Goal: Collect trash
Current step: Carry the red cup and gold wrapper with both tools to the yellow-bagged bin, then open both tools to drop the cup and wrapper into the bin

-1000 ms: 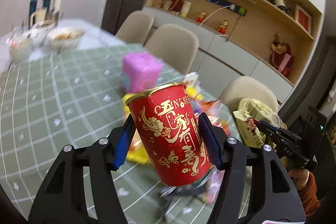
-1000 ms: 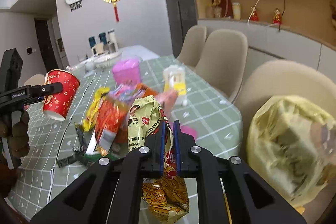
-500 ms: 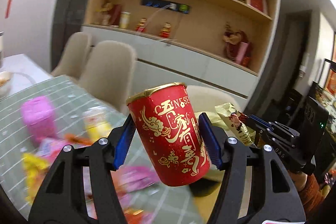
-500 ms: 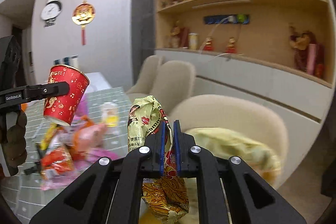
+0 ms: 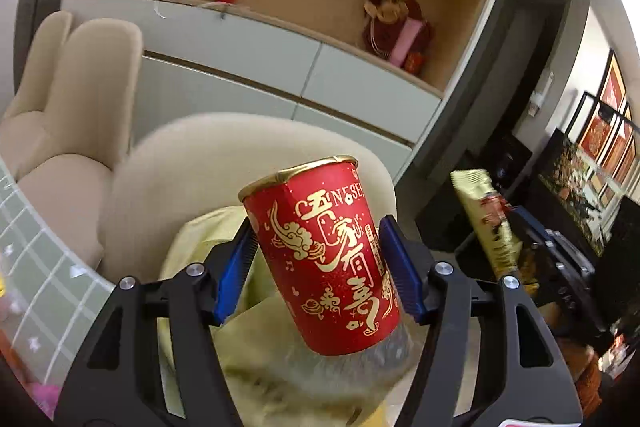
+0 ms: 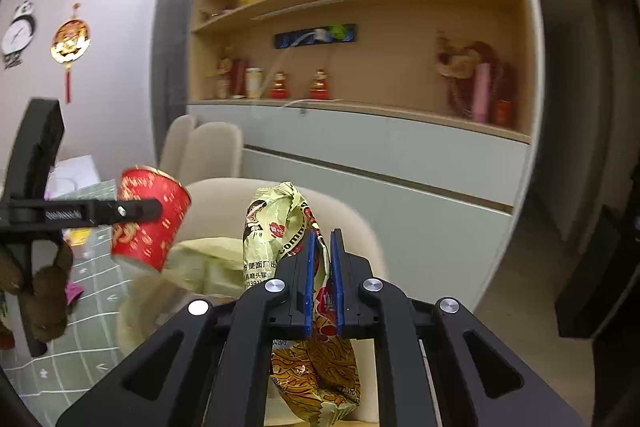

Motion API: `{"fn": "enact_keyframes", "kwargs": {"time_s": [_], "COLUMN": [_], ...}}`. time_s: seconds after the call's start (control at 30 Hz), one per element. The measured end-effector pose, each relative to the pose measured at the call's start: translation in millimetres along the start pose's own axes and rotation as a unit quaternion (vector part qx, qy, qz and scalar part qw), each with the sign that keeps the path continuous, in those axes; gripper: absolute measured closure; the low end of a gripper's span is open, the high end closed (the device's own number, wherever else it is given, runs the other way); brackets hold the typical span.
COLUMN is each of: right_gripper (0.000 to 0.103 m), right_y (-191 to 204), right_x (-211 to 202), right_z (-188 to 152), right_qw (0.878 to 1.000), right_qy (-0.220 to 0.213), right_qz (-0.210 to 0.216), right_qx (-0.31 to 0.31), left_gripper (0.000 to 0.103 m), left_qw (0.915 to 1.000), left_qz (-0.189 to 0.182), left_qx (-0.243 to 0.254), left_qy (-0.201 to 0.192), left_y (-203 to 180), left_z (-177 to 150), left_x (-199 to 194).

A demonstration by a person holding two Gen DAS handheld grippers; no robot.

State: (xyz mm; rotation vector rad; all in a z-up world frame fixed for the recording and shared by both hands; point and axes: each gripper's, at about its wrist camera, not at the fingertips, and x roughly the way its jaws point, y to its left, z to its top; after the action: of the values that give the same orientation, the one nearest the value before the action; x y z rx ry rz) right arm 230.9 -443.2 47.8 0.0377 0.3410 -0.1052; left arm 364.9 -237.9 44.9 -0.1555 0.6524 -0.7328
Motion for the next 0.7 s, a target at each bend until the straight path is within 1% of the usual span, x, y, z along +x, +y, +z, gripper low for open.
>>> {"fn": "enact_keyframes", "kwargs": {"time_s": [0.1, 0.13, 0.17, 0.2, 0.27, 0.33, 0.43, 0.5, 0.6, 0.67, 0.7], "right_gripper": [0.094, 0.094, 0.094, 0.094, 0.094, 0.094, 0.094, 0.094, 0.094, 0.094, 0.094], "right_y": [-11.3, -11.8, -10.7, -7.8, 1.3, 17.6, 42.6, 59.2, 80.8, 92.4, 95.4], "right_x": [2.5, 4.8, 7.9, 9.2, 16.6, 27.5, 50.6, 71.5, 107.1, 132.3, 138.6], "right_z": [-1.0, -0.5, 0.4, 1.7, 4.9, 9.5, 16.9, 19.7, 17.2, 7.2, 1.8], "right_qw": [1.000, 1.000, 1.000, 1.000, 1.000, 0.999, 0.996, 0.994, 0.987, 0.978, 0.974], "right_qy": [-0.004, -0.005, -0.004, -0.003, -0.002, 0.002, 0.020, 0.042, 0.089, 0.147, 0.165], "right_qz": [0.003, 0.008, 0.013, 0.017, 0.028, 0.043, 0.065, 0.080, 0.085, 0.099, 0.104], "right_qx": [0.012, 0.013, 0.011, 0.008, -0.005, -0.024, -0.050, -0.068, -0.099, -0.112, -0.116], "left_gripper": [0.038, 0.034, 0.032, 0.029, 0.028, 0.028, 0.028, 0.028, 0.028, 0.028, 0.028], "left_qw": [0.9994, 0.9991, 0.9985, 0.9982, 0.9987, 0.9990, 0.9986, 0.9980, 0.9977, 0.9971, 0.9969], "left_qz": [0.003, -0.002, -0.014, -0.017, -0.007, 0.011, 0.038, 0.053, 0.063, 0.072, 0.075], "left_qx": [0.028, 0.032, 0.037, 0.037, 0.028, 0.018, 0.015, 0.014, 0.015, 0.017, 0.016], "left_qy": [0.020, 0.028, 0.037, 0.043, 0.043, 0.039, 0.033, 0.030, 0.020, 0.017, 0.016], "left_y": [-12.5, -14.2, -15.4, -15.0, -10.4, -4.1, 8.8, 14.8, 24.5, 29.2, 32.1], "left_z": [-0.1, -0.4, -0.7, -1.4, -2.4, -2.0, -6.6, -9.7, -17.7, -23.7, -27.1], "left_x": [26.0, 30.6, 35.8, 35.8, 28.8, 15.3, -15.1, -33.8, -62.4, -76.9, -85.0]}}
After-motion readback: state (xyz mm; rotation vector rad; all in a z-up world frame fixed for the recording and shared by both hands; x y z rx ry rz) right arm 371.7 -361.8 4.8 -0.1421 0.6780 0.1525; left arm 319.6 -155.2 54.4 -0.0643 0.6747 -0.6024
